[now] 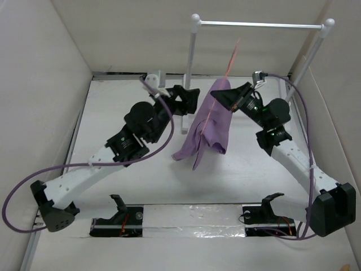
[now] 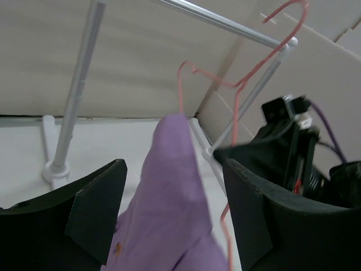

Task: Place the trousers on the hanger
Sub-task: Place the hanger at the clothesline.

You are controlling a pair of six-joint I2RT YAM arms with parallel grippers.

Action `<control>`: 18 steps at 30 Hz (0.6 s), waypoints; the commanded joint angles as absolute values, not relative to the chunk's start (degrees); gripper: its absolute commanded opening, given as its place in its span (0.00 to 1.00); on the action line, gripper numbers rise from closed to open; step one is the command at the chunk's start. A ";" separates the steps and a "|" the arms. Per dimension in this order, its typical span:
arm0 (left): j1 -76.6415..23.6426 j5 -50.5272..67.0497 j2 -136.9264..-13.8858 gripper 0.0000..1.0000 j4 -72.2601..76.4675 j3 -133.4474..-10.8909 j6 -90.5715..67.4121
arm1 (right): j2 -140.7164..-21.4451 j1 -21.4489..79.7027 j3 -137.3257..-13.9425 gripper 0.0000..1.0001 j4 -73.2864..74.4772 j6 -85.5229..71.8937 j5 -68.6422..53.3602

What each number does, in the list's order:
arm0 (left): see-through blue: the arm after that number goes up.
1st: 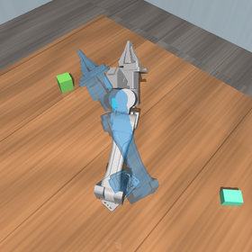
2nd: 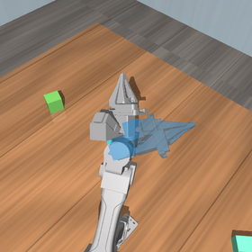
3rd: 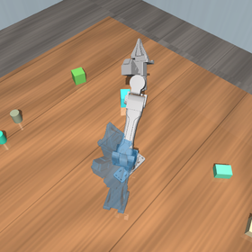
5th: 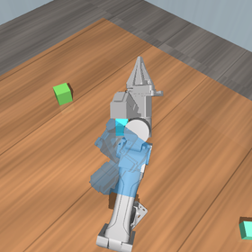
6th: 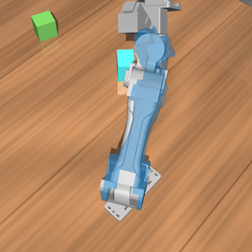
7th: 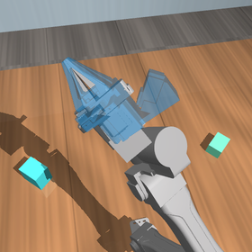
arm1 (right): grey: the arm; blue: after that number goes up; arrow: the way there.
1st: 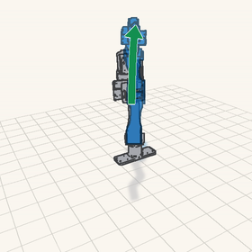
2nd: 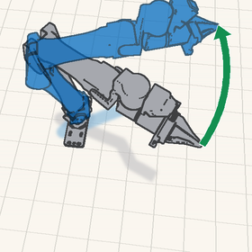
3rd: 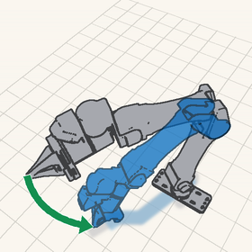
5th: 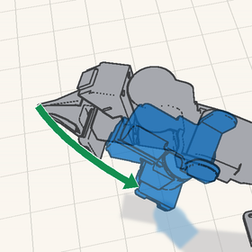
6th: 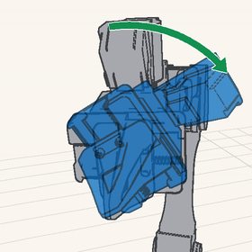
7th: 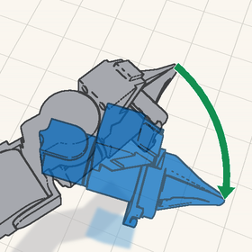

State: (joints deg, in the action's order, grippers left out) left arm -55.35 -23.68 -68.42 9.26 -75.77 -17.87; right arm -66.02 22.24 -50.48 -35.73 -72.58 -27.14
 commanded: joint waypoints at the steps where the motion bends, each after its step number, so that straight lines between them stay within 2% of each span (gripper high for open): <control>1: -54.93 -27.24 -61.27 0.66 16.79 -67.27 -18.36 | -67.49 16.80 -60.02 0.00 -42.89 -73.65 -31.81; 10: -54.93 -27.86 -51.86 0.65 16.61 -48.36 -23.90 | -80.06 7.13 -74.79 0.00 -37.71 -72.25 -36.83; 18: -54.93 -28.83 -44.39 0.65 14.59 -41.14 -26.19 | -87.89 0.71 -82.43 0.00 -34.10 -70.05 -39.55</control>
